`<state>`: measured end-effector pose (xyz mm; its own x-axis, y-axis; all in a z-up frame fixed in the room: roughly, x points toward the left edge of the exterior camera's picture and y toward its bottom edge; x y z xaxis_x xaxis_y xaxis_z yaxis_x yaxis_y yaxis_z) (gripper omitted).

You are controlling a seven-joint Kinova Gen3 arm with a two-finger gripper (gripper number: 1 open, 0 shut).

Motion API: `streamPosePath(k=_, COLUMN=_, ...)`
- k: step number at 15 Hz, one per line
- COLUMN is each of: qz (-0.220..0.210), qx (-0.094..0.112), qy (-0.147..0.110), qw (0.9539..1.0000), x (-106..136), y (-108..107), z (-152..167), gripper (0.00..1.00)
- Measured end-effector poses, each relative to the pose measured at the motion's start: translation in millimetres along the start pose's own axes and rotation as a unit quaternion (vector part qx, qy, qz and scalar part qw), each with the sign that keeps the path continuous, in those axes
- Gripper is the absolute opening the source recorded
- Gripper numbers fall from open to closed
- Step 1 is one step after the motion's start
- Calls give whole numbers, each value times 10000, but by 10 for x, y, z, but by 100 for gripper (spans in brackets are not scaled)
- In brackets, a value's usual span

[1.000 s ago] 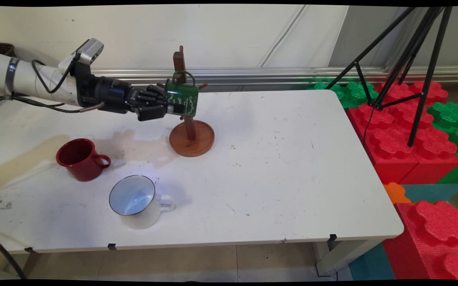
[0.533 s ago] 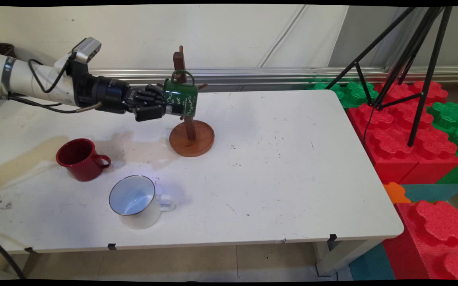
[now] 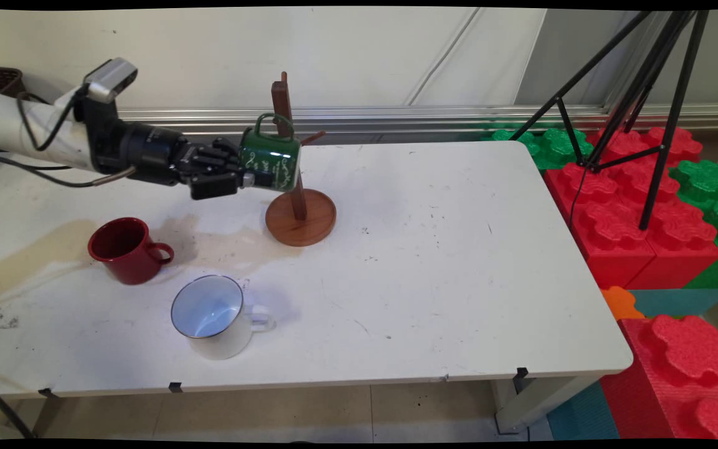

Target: Place the picked object on the table

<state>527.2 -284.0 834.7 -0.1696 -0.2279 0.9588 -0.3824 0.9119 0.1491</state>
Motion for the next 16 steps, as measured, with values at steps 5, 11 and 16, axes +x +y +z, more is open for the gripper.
streamPosePath(k=5, qz=29, qx=-101, qy=-97, qw=9999, x=-10, y=213, z=-171, gripper=0)
streamPosePath(k=11, qz=211, qx=3, qy=-409, qw=9989, x=-38, y=311, z=-450, gripper=0)
streamPosePath(k=16, qz=436, qx=260, qy=-752, qw=9959, x=-26, y=319, z=-741, gripper=0)
